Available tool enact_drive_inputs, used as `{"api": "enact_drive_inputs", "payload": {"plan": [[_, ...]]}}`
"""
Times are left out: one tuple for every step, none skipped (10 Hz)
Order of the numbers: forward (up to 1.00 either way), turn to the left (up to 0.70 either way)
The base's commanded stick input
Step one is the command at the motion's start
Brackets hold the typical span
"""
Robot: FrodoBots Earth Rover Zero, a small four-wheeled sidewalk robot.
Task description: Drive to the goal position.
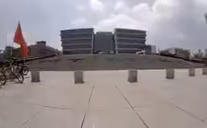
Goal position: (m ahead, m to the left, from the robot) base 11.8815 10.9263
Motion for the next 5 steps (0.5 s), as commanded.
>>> {"api": "enact_drive_inputs", "payload": {"plan": [[1.0,0.0],[1.0,0.0],[1.0,0.0],[1.0,0.0],[1.0,0.0]]}}
